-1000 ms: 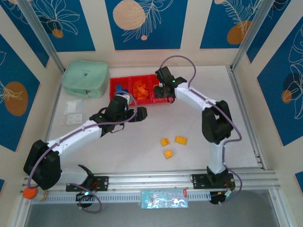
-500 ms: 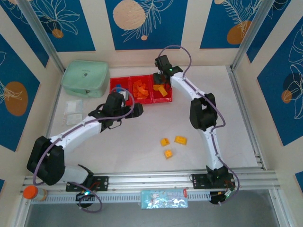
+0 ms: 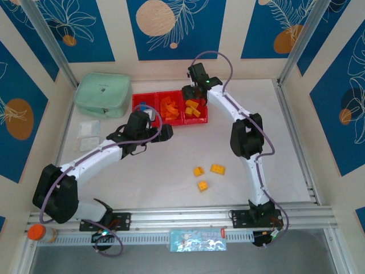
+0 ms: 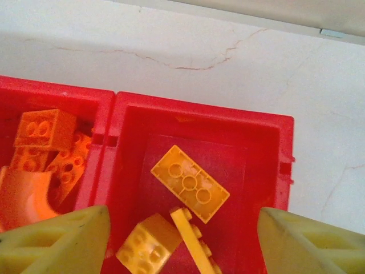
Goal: Sort the legos into containers by color
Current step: Place the lego in the container, then pick up the lego from the bottom-center of the table.
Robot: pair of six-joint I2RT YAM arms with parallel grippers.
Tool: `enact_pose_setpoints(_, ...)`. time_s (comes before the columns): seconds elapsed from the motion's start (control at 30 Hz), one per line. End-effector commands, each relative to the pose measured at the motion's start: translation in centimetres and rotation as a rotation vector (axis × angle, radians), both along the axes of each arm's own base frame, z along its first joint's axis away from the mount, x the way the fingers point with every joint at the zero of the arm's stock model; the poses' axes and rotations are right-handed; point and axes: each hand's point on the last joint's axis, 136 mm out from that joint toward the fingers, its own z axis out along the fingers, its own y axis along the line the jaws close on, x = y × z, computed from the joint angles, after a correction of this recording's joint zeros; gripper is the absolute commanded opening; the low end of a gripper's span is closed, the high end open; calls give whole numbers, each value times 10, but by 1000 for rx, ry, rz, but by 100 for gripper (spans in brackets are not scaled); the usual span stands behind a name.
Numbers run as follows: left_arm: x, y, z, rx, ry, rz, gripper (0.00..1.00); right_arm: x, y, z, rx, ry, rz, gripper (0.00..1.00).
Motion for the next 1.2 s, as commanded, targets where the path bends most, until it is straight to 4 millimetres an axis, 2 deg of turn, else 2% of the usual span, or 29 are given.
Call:
enact_pose_setpoints(0.0, -2, -2, 24, -37, -37, -31, 99, -27, 1, 45, 75, -28, 15, 72)
enact_pose_setpoints(0.1, -8, -2, 25, -44, -34, -39, 99, -56, -6, 53, 127, -16, 15, 74)
enact_pose_setpoints(0.27, -26, -8, 17, -51, -7, -74, 99, -113, -28, 37, 152, 84, -20, 79)
enact_pose_setpoints(0.5, -56, -28, -7, -58, 37, -114, 99, -197, -76, -10, 155, 273, -200, 84)
enact_pose_setpoints(0.77, -79, -56, -28, -82, 67, -150, 99, -277, -100, -61, 140, 440, -316, 89)
enact_pose_setpoints(1.0, -87, -71, -42, -105, 90, -144, 99, -327, -114, -93, 73, 512, -420, 94)
enact_pose_setpoints(1.07, -89, -74, -45, -100, 96, -150, 99, -334, -112, -98, 86, 519, -421, 95)
enact_pose_setpoints(1.17, -90, -77, -49, -101, 106, -154, 99, -342, -120, -107, 55, 527, -463, 96)
